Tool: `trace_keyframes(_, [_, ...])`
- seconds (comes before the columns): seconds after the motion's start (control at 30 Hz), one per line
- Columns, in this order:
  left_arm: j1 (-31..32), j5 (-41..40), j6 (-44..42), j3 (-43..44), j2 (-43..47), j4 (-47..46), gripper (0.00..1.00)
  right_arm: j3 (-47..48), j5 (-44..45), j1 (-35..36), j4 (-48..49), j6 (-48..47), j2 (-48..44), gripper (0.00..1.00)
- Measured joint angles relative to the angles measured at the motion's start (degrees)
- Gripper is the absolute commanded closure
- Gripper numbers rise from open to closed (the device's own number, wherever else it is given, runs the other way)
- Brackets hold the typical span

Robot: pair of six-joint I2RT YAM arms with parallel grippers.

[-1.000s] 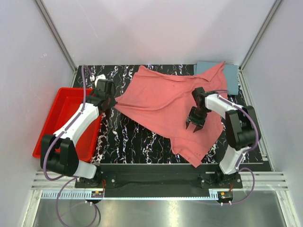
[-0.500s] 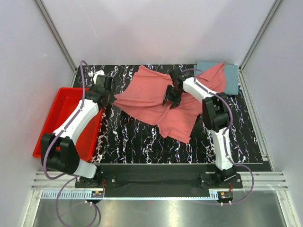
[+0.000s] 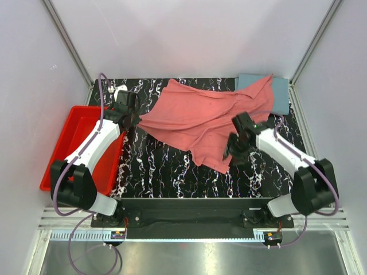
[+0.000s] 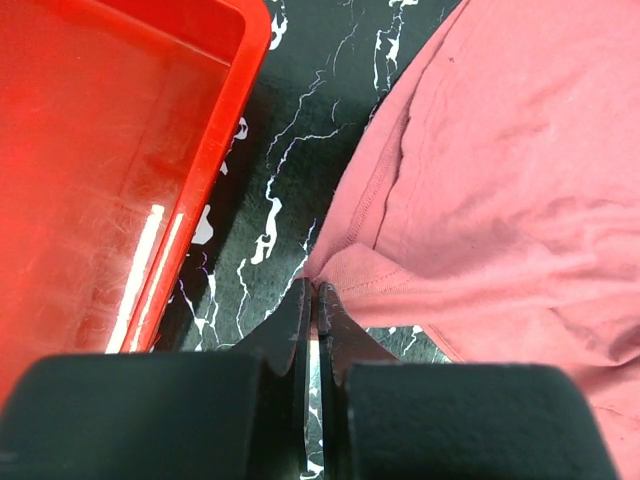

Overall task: Fold and stack the t-shirts
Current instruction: Flatten the tshirt out

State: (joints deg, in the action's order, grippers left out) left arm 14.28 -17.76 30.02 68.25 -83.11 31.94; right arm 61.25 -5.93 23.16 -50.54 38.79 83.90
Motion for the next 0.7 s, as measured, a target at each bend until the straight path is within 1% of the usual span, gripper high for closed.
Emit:
trace_keyframes(0.07, [0.0,0.33,0.0,-0.04,0.0,0.0,1.0,-7.06,-0.83,-0.02,1.81,2.49,-3.45,0.44])
trace_keyframes(0.13, [0.0,0.63,0.02,-0.15,0.0,0.0,1.0,-13.14,-1.27,-0.02,5.11,5.14,-4.55,0.44])
trace_keyframes(0.23, [0.0,1.03,0.02,-0.17,0.0,0.0,1.0,-17.86,-1.27,-0.02,8.79,7.82,-4.22,0.44])
trace_keyframes(0.4, [0.0,1.33,0.02,-0.37,0.0,-0.04,1.0,-19.17,-0.98,-0.02,15.04,9.97,-2.58,0.5])
trace_keyframes(0.5, [0.0,1.6,0.02,-0.42,0.0,0.07,1.0,-19.17,-0.66,-0.09,18.03,10.58,-0.7,0.57])
trace_keyframes(0.7, [0.0,2.03,0.02,-0.81,0.0,0.07,1.0,-19.1,-0.33,-0.87,20.41,11.15,0.81,0.6])
